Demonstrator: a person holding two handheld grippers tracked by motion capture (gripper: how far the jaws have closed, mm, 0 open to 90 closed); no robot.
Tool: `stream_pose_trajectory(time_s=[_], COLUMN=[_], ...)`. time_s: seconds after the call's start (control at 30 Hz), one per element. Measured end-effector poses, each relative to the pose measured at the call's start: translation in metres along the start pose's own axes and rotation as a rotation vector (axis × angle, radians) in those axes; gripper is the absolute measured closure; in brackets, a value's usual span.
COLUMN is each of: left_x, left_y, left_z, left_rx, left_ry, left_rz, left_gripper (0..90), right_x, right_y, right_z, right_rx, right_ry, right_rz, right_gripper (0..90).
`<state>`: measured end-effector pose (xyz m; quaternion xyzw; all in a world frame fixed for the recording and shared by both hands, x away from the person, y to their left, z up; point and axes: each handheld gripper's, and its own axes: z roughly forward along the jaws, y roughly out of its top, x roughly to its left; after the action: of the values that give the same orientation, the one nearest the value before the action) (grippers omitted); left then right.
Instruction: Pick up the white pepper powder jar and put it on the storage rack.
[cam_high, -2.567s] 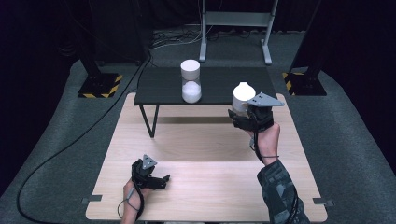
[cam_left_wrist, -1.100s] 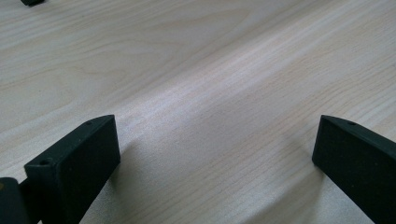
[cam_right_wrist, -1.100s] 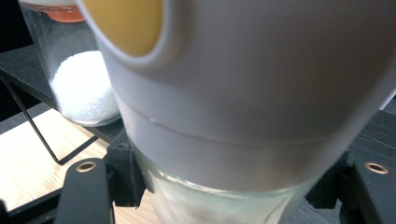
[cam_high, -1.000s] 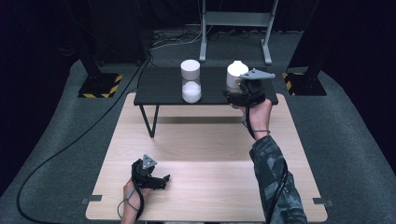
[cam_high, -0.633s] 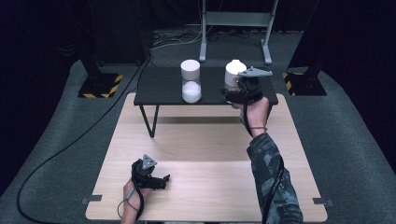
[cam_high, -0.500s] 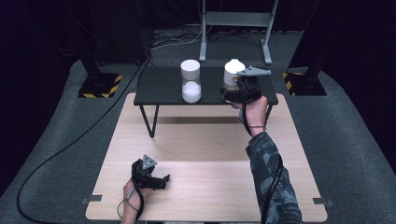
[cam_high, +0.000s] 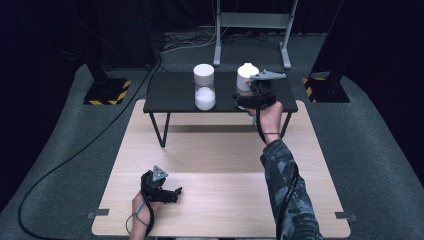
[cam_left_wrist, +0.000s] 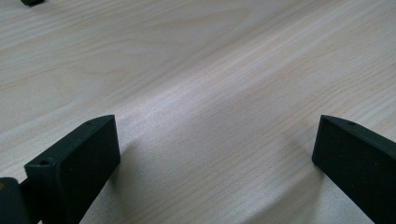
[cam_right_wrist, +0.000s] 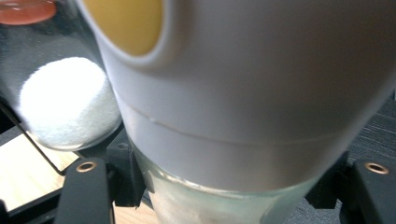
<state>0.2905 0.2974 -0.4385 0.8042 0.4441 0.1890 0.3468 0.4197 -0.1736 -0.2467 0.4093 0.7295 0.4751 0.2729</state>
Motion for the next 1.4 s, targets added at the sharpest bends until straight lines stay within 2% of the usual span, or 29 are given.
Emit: stream_pose_trajectory(time_s=[0.23, 0.53, 1.3, 1.33, 1.4], left_x=[0.0, 0.0, 0.0, 0.0, 0.0], left_y=[0.0, 0.0, 0.0, 0.0, 0.0], left_z=[0.0, 0.0, 0.0, 0.0, 0.0], left_rx=[0.0, -0.001, 0.0, 0.0, 0.0], left_ry=[0.0, 0.0, 0.001, 0.001, 0.0], left_rz=[0.0, 0.0, 0.002, 0.002, 0.001], left_gripper=[0.5, 0.6, 0.6, 0.7, 0.7], right_x=[-0.003, -0.001, -0.002, -0.002, -0.005], right_y=[-0.004, -0.011, -0.008, -0.006, -0.005], right_z=[0.004, 0.004, 0.004, 0.004, 0.005], right_rx=[-0.003, -0.023, -0.01, -0.005, 0.001], right_ry=[-0.004, -0.012, -0.009, -0.006, 0.014], right_rz=[0.022, 0.009, 0.005, 0.007, 0.011], right_gripper=[30.5, 30.6, 30.3, 29.8, 14.0])
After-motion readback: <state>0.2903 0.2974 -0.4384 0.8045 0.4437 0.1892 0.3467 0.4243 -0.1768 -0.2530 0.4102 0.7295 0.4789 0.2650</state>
